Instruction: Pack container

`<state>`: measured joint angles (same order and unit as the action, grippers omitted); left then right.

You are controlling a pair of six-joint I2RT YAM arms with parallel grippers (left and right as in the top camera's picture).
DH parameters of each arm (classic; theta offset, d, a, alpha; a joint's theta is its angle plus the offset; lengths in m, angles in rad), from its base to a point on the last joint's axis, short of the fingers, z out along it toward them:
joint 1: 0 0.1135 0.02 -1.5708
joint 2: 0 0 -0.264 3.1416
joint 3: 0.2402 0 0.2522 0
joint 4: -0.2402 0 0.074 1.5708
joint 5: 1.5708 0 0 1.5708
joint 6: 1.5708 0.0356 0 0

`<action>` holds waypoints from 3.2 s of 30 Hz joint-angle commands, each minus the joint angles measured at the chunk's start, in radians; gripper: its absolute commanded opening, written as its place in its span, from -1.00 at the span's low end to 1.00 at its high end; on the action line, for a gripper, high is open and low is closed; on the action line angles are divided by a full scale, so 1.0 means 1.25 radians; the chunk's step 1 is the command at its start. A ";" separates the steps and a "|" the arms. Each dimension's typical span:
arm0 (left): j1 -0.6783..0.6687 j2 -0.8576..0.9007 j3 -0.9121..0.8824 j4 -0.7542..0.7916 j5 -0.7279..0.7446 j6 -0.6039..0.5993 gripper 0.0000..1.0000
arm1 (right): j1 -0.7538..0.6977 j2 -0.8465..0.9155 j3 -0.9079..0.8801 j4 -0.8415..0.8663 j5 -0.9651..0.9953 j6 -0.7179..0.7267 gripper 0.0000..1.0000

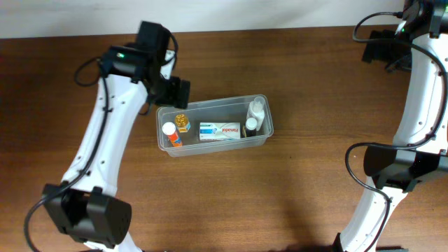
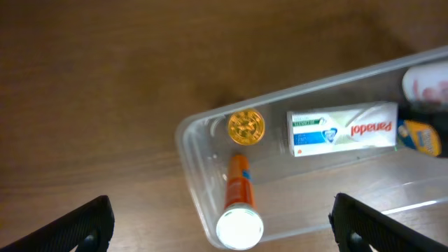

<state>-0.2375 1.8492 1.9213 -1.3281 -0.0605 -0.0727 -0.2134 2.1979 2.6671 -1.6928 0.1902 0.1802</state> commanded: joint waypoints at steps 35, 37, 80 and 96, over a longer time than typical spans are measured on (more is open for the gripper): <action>0.119 -0.782 -0.500 -0.015 -0.138 -0.277 0.99 | 0.003 -0.007 -0.001 -0.005 0.001 0.004 0.97; 0.119 -0.783 -0.500 -0.016 -0.137 -0.277 0.99 | 0.003 -0.007 -0.001 -0.005 0.001 0.004 0.97; 0.131 -1.276 -1.230 0.818 0.013 0.054 0.99 | 0.003 -0.007 -0.001 -0.005 0.001 0.004 0.97; 0.172 -1.476 -1.388 0.870 0.059 0.053 0.99 | 0.003 -0.007 -0.001 -0.005 0.001 0.004 0.97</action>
<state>-0.0372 0.0338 0.2138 -0.2470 -0.0246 -0.0216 -0.2134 2.1979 2.6663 -1.6928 0.1902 0.1799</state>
